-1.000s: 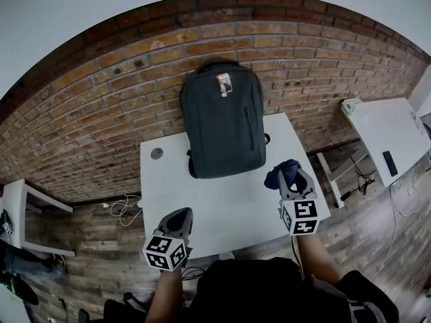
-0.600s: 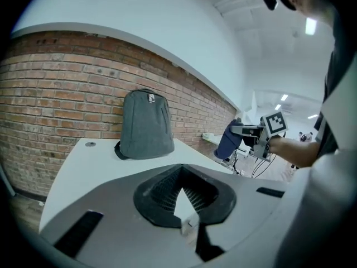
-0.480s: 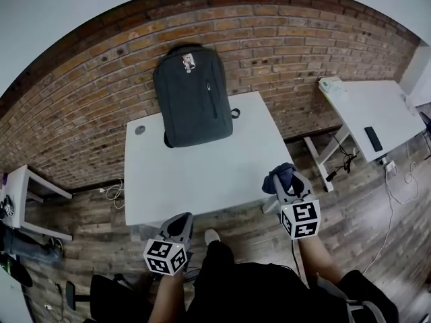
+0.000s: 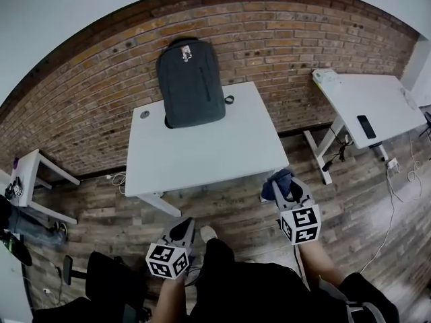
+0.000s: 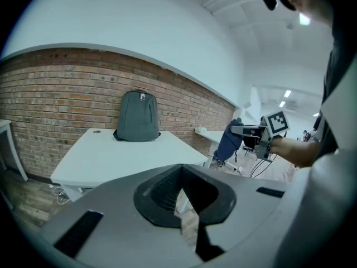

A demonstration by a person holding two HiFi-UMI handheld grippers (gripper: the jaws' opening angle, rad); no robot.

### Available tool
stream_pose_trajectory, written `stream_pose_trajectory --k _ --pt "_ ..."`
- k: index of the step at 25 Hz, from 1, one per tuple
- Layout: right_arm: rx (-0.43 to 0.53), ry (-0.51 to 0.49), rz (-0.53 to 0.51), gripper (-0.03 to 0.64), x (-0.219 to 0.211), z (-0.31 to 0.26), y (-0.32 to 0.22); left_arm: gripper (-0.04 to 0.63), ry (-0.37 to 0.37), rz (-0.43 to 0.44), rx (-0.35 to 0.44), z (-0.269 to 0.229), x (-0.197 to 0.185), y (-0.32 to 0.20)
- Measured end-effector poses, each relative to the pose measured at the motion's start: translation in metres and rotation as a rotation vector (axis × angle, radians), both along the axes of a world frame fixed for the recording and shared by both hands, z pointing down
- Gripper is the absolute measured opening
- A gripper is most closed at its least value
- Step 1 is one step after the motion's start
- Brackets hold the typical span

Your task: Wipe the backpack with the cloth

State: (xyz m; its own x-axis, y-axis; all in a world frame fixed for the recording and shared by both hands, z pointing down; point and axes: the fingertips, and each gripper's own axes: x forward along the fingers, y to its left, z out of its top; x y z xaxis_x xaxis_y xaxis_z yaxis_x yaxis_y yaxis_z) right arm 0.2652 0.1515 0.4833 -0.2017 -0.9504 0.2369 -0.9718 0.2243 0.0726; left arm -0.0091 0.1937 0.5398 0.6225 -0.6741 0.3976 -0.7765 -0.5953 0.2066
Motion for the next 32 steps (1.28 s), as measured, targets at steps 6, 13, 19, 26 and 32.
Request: stream_pose_trajectory --k 6,13,19,26,32 --pt "0.013 -0.024 -0.027 0.103 -0.008 -0.006 0.026 -0.003 -0.021 -0.033 -0.012 -0.001 -0.012 0.037" --pt "0.018 -0.04 -0.037 0.103 -0.019 -0.009 0.053 -0.003 -0.023 -0.013 0.024 -0.012 -0.017 0.056" --pt "0.014 -0.043 -0.035 0.101 -0.047 -0.008 0.089 -0.003 -0.015 -0.01 0.013 -0.007 -0.045 0.096" --pt "0.002 -0.043 -0.035 0.103 -0.092 -0.004 0.148 -0.003 -0.002 -0.018 0.005 -0.001 -0.089 0.153" --pt "0.018 -0.032 -0.009 0.103 -0.123 -0.008 0.209 -0.003 0.017 -0.005 0.015 0.003 -0.125 0.203"
